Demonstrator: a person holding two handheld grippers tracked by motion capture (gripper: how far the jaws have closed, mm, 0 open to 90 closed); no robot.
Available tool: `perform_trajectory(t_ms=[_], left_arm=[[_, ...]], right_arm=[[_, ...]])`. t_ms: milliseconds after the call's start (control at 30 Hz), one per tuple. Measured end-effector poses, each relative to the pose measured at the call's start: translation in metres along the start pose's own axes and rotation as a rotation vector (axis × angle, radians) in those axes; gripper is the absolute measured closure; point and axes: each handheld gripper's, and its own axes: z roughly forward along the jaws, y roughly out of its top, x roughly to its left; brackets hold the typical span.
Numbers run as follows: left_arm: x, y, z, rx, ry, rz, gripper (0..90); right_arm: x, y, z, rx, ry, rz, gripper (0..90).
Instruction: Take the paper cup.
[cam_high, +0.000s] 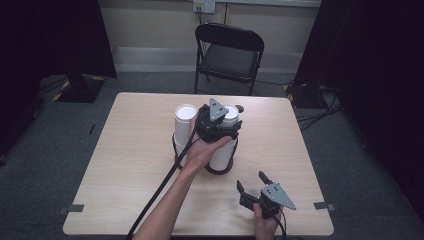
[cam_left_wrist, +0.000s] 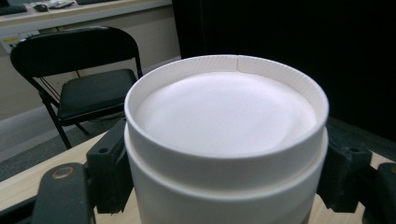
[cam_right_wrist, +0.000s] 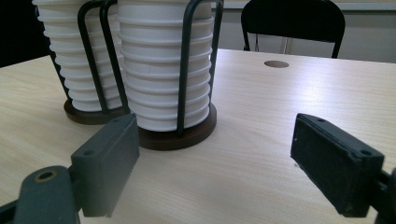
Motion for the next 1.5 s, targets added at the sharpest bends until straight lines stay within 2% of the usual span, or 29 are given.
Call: perform_trajectory(t_ms=[367, 500, 733, 800, 933, 1100, 1367, 1467, 1500], left_arm=[[0.002, 0.012, -0.01, -0.076, -0.012, -0.02, 21.2], [0.001, 0.015, -0.012, -0.086, -0.011, -0.003, 21.2], [0.003, 0.02, -0.02, -0.123, 0.0, -0.026, 21.3], [0.002, 0.021, -0.022, -0.137, 0.004, -0.014, 21.3], [0.004, 0.025, -0.025, -0.163, -0.019, -0.027, 21.4], [0.002, 0.028, -0.031, -0.192, -0.031, -0.012, 21.6], [0.004, 0.036, -0.045, -0.244, -0.021, -0.004, 21.5], [0.007, 0.038, -0.051, -0.258, -0.009, -0.016, 21.5], [0.007, 0.038, -0.052, -0.265, -0.017, -0.029, 21.5]], right_arm=[[-0.001, 0.0, 0.0, 0.0, 0.0, 0.007, 14.7], [-0.001, 0.0, 0.0, 0.001, 0.002, 0.008, 14.7], [-0.001, 0.0, 0.0, 0.001, 0.002, 0.013, 14.7], [-0.001, 0.0, 0.0, 0.003, 0.003, 0.017, 14.7], [-0.001, 0.0, 0.0, 0.003, 0.001, 0.015, 14.7], [-0.001, 0.0, 0.001, 0.004, 0.003, 0.011, 14.7], [-0.001, 0.0, 0.001, 0.004, 0.001, 0.01, 14.7], [-0.001, 0.0, 0.001, 0.004, 0.002, 0.008, 14.7], [-0.001, 0.0, 0.001, 0.005, 0.002, 0.009, 14.7]])
